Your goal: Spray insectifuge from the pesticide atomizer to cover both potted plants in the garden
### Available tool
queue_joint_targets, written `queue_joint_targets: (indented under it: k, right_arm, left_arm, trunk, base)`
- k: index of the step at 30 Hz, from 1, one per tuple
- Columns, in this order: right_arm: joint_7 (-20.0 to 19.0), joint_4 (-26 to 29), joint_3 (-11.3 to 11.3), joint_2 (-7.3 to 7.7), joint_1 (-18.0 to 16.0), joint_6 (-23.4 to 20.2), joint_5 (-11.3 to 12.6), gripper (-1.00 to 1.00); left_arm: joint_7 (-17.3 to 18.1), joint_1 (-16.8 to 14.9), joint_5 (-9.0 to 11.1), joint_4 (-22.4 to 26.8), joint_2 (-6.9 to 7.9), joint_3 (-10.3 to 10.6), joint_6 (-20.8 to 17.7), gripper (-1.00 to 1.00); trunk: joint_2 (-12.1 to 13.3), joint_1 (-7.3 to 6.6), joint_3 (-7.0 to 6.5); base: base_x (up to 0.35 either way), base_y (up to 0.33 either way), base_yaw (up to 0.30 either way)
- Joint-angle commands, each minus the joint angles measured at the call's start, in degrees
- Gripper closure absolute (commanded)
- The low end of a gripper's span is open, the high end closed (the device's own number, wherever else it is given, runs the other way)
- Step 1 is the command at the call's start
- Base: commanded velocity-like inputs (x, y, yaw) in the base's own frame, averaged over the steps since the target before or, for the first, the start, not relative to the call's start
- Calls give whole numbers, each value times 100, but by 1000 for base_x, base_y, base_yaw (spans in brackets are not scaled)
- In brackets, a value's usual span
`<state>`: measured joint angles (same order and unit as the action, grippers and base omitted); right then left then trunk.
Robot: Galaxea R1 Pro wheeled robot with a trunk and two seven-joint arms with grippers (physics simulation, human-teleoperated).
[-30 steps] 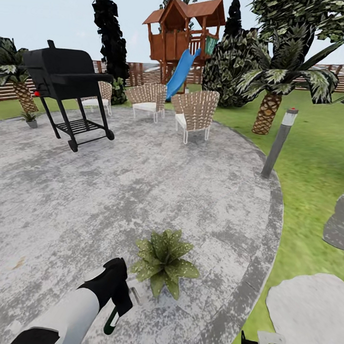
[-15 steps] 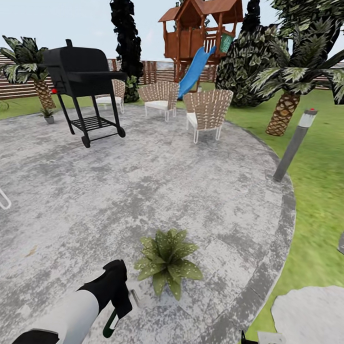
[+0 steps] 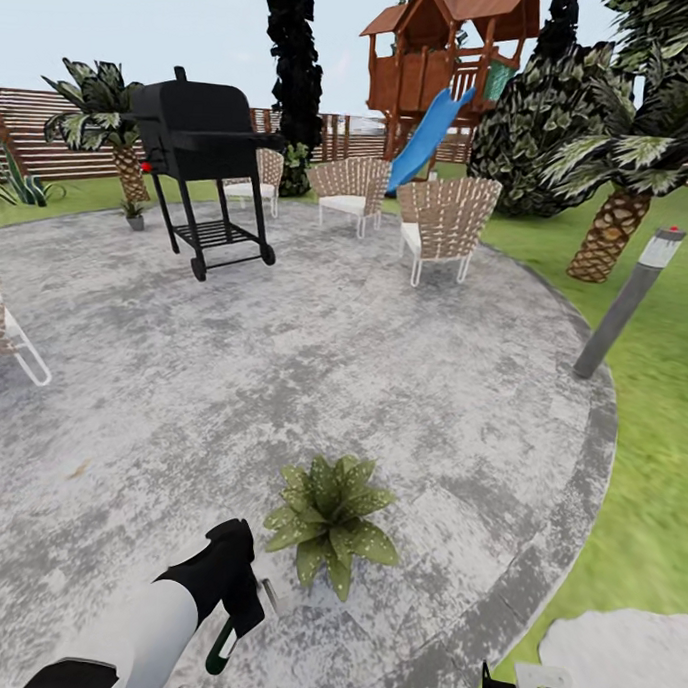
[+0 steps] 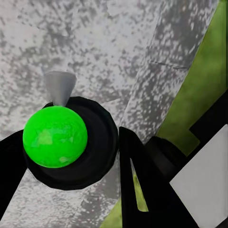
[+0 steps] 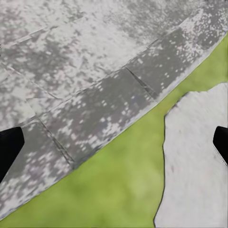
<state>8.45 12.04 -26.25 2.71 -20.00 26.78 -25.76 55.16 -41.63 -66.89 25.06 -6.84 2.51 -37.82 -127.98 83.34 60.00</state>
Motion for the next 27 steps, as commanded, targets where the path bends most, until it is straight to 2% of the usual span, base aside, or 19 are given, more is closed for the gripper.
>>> queue_joint_targets:
  k: [1, 7, 12, 15, 24, 27]
  right_arm:
    - [25, -7, -30, 0, -4, 20, -61, -100]
    - [25, -7, -30, 0, -4, 18, -59, -100]
    - [25, -5, -30, 1, -4, 17, -61, -100]
    - [25, -4, -30, 1, -4, 19, -61, -100]
    - [25, 0, -36, 1, -4, 19, -52, -100]
    - [25, 0, -35, 1, -4, 20, -52, -100]
  left_arm:
    - [38, -3, -26, 8, 3, 12, -39, 100]
    - [39, -3, -26, 84, 30, -4, -53, 100]
    - [38, -5, -26, 96, 56, -287, -58, 100]
    - [38, -9, -26, 97, 60, -329, -64, 100]
    - [111, -3, -48, -6, 62, -268, -44, 100]
    - [95, 51, -152, -18, 118, -232, -98, 100]
  trunk:
    - [-2, -1, 5]
    - [-2, -1, 5]
    - [-2, -1, 5]
    - [-2, -1, 5]
    - [-2, -1, 5]
    - [-2, -1, 5]
  base:
    - [0, -225, 277]
    - [0, -57, 277]
    - [0, -1, 123]
    - [6, 0, 7]
    - [116, 21, 0]
    - [4, 1, 0]
